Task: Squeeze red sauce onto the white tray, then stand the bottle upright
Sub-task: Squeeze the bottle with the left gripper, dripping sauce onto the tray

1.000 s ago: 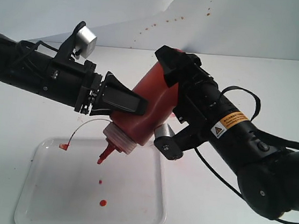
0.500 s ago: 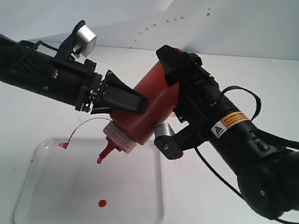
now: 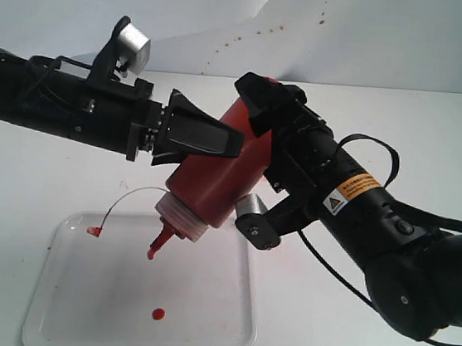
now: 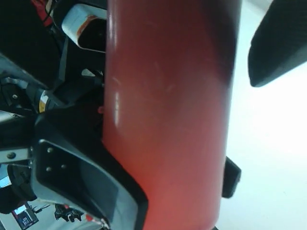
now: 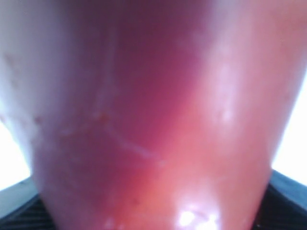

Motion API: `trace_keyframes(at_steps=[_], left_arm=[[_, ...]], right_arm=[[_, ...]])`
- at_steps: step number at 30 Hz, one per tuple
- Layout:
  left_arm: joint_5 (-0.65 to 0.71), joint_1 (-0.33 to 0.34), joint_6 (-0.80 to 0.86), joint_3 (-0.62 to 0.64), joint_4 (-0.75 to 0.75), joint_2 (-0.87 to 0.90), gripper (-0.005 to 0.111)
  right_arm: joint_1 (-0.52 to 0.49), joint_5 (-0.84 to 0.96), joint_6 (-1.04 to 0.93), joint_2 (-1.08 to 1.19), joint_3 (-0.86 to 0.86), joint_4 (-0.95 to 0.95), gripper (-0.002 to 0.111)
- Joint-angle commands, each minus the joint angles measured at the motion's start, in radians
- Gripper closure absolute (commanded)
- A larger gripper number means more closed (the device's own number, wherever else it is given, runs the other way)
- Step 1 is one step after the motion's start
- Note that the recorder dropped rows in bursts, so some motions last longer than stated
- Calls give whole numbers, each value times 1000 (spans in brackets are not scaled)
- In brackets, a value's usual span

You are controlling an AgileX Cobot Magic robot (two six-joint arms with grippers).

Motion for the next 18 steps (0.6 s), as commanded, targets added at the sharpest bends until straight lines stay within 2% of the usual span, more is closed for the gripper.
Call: trace_keyframes(at_steps=[1,6,15,18], left_arm=[[9,-41,-5,-7,25,8,3],[9,-34,-10,-7,102,8,3],[9,-28,-28,-7,16,8,3],[9,-28,-28,-7,-23,8,13]], right_arm=[[2,-44,-11,-16,-11,-3,108],[2,-44,-11,-16,-11,23,108],[2,-44,-11,-16,-11,23,108],[2,-44,-11,-16,-11,23,108]])
